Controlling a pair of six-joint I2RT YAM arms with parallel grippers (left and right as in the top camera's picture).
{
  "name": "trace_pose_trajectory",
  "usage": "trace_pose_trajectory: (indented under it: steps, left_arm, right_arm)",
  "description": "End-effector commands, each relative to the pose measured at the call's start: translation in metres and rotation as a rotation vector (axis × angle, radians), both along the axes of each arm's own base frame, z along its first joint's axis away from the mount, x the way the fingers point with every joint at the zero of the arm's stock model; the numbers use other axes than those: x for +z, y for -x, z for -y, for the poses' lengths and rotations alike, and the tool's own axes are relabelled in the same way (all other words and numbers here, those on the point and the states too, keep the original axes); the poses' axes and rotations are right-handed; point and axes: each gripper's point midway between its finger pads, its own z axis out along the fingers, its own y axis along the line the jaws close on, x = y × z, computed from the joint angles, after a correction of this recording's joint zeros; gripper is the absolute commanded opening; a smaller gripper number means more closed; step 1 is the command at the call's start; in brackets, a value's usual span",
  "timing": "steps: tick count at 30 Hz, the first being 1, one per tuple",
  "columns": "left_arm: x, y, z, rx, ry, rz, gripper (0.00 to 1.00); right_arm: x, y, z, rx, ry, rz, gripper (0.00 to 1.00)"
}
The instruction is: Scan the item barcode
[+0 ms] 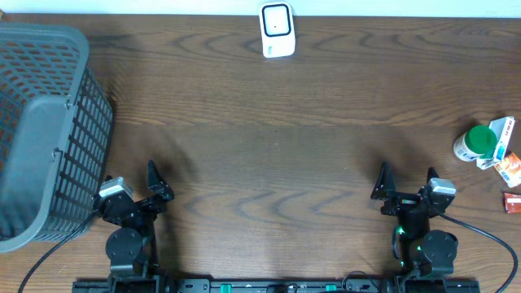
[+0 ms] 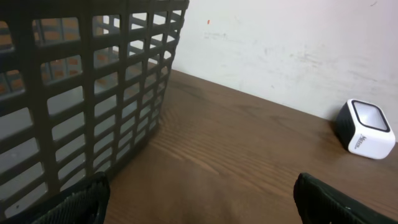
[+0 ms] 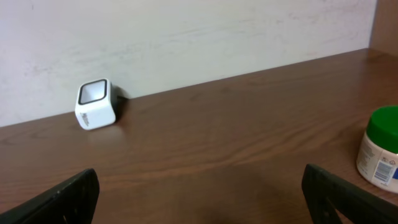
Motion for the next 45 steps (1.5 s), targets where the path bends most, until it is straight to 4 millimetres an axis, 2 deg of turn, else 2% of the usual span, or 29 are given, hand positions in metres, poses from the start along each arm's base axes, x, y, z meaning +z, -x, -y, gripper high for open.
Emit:
trace_pose_trajectory:
  steps: [1, 16, 45]
  left_arm:
    - [-0.017, -0.001, 0.0, -0.005, -0.028, -0.044, 0.95]
    - [-0.019, -0.003, 0.015, -0.084, -0.021, -0.048, 0.95]
    - [-0.02, -0.003, 0.015, -0.084, -0.021, -0.051, 0.95]
  right_arm:
    - [0.0, 0.0, 0.0, -0.003, -0.01, 0.002, 0.99]
    - [0.0, 0.0, 0.0, -0.003, -0.01, 0.002, 0.99]
    - [0.0, 0.0, 0.0, -0.003, -0.01, 0.002, 0.99]
